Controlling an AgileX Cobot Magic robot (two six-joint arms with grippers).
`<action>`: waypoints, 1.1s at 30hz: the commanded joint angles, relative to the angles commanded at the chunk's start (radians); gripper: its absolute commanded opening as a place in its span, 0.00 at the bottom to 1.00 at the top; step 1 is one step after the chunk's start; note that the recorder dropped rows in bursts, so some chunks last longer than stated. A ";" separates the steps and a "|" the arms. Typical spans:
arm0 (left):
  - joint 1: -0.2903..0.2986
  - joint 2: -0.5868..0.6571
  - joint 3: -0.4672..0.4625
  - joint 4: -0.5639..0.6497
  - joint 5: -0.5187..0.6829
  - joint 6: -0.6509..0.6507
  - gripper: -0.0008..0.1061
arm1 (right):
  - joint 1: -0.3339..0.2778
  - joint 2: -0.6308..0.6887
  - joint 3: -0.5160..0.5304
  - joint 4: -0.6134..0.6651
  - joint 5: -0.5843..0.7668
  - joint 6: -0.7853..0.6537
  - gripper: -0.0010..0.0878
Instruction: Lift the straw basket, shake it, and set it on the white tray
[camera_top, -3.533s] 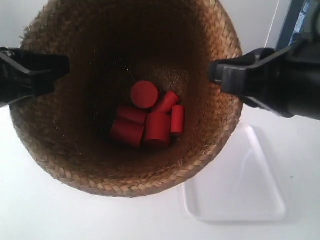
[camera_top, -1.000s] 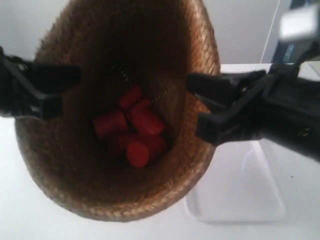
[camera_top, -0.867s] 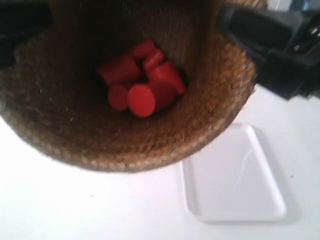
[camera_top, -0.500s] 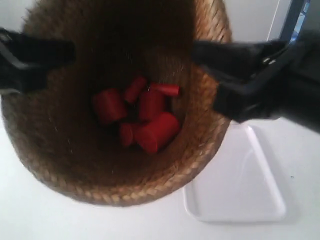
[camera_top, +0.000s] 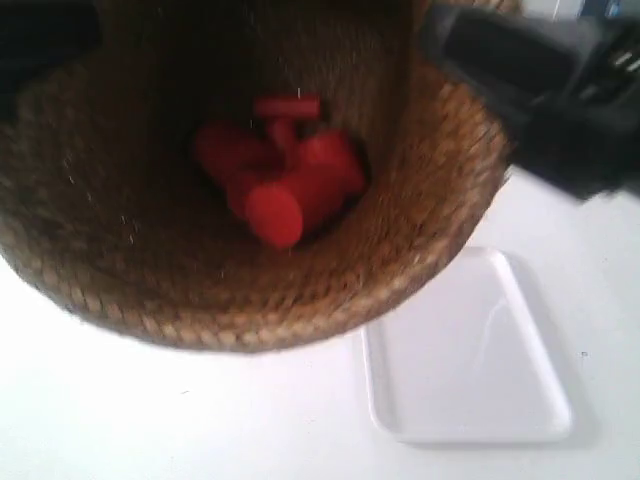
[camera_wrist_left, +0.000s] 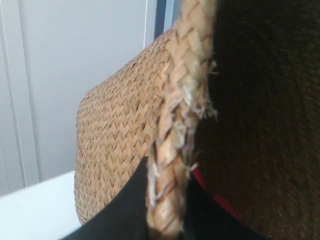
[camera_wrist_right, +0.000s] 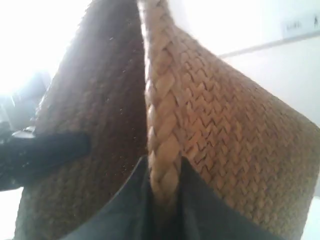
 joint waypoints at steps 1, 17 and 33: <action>0.000 0.051 0.039 0.002 -0.016 0.006 0.01 | -0.012 0.071 0.027 0.021 -0.041 -0.059 0.01; -0.012 0.117 0.061 -0.047 -0.031 0.020 0.01 | -0.034 0.245 -0.050 0.189 0.077 0.001 0.01; 0.009 0.056 -0.093 -0.040 0.113 0.074 0.01 | -0.071 -0.003 -0.059 0.197 0.123 -0.170 0.01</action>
